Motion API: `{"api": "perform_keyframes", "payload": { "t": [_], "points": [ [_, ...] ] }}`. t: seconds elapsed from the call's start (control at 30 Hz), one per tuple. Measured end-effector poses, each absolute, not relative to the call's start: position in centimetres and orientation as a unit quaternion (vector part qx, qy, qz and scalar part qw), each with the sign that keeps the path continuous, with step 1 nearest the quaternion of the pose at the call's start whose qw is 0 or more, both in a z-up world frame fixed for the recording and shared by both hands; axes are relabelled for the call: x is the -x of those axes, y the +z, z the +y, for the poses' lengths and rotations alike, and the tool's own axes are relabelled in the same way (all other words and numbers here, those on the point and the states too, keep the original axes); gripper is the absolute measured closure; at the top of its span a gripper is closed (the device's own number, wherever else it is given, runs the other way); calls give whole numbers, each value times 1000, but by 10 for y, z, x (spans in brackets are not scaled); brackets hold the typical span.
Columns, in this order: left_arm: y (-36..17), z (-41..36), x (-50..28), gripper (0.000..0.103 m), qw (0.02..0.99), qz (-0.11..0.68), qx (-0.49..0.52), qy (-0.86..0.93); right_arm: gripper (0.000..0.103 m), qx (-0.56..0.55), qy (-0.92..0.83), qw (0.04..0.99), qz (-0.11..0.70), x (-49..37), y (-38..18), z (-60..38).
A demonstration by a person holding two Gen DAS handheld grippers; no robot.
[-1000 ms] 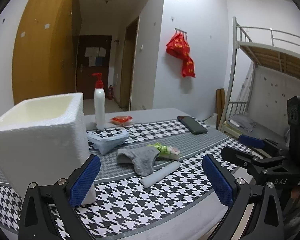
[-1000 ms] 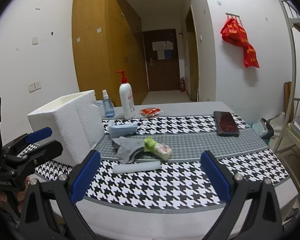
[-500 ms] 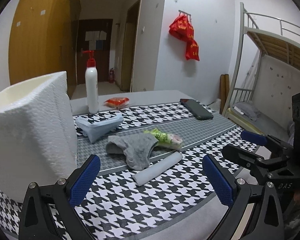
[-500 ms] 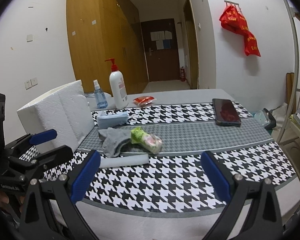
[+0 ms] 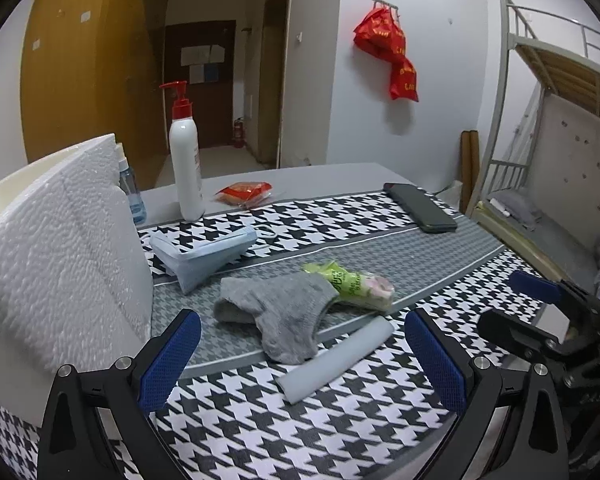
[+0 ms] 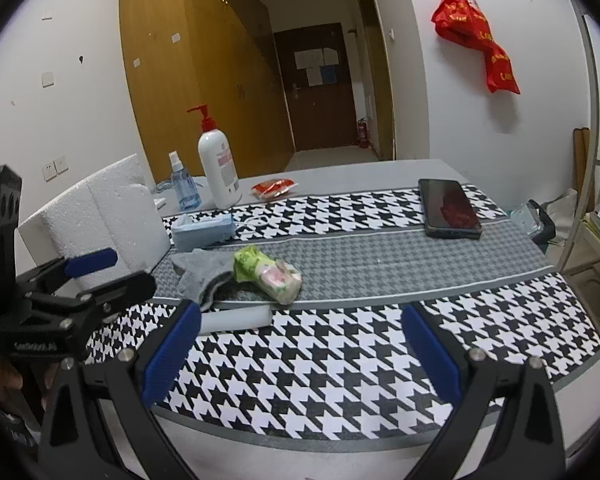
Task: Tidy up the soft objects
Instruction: 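Move both tools away from the box toward the grey sock and green packet, then close the left tool on the grey sock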
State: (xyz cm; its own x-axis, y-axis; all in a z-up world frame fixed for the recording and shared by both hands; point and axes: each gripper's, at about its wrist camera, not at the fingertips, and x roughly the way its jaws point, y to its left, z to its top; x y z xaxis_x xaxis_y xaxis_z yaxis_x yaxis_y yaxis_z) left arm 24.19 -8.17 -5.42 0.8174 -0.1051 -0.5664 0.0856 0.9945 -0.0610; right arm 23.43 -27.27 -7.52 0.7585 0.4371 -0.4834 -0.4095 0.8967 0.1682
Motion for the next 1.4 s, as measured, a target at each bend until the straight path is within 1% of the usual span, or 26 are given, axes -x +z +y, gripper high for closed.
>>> {"api": "perform_keyframes", "payload": {
  "t": [0.2,0.47,0.67,0.73,0.8,0.87,0.93,0.97,1.07,1.1,1.17,1.23,1.3,1.4],
  "points": [
    [-61,-86,-260,1,948,317,-6,-27,2,-39,233,934,268,-242,-77,-277],
    [-75,-82,-280,1,937,349,-1,-20,2,-43,241,928,282,-252,-84,-275],
    [-82,-83,-290,15,929,370,-7,-26,2,-37,250,924,288,-258,-85,-268],
    [-85,-82,-294,21,926,378,-10,-25,2,-34,251,923,291,-261,-86,-265],
    [-87,-81,-297,23,923,384,-12,-21,2,-33,253,922,292,-264,-86,-262],
    [-92,-78,-301,29,919,394,-13,-12,2,-31,254,921,293,-266,-85,-261],
    [-97,-77,-305,38,913,407,-14,-10,2,-29,255,921,293,-267,-85,-259],
    [-99,-76,-305,40,912,410,-14,-13,2,-28,256,921,294,-268,-85,-258],
    [-103,-76,-308,52,909,417,-14,-19,2,-25,254,920,296,-269,-86,-257],
    [-104,-76,-308,60,907,420,-12,-20,2,-26,253,920,297,-270,-87,-257],
    [-106,-73,-308,63,907,422,-4,-22,2,-28,251,920,299,-271,-88,-257],
    [-104,-72,-307,70,909,416,-1,-26,2,-31,249,919,303,-271,-89,-258],
    [-101,-74,-305,74,913,408,-4,-31,2,-31,246,919,305,-271,-90,-258],
    [-94,-75,-298,76,919,393,-2,-43,2,-31,243,920,307,-271,-89,-257]
  ]
}}
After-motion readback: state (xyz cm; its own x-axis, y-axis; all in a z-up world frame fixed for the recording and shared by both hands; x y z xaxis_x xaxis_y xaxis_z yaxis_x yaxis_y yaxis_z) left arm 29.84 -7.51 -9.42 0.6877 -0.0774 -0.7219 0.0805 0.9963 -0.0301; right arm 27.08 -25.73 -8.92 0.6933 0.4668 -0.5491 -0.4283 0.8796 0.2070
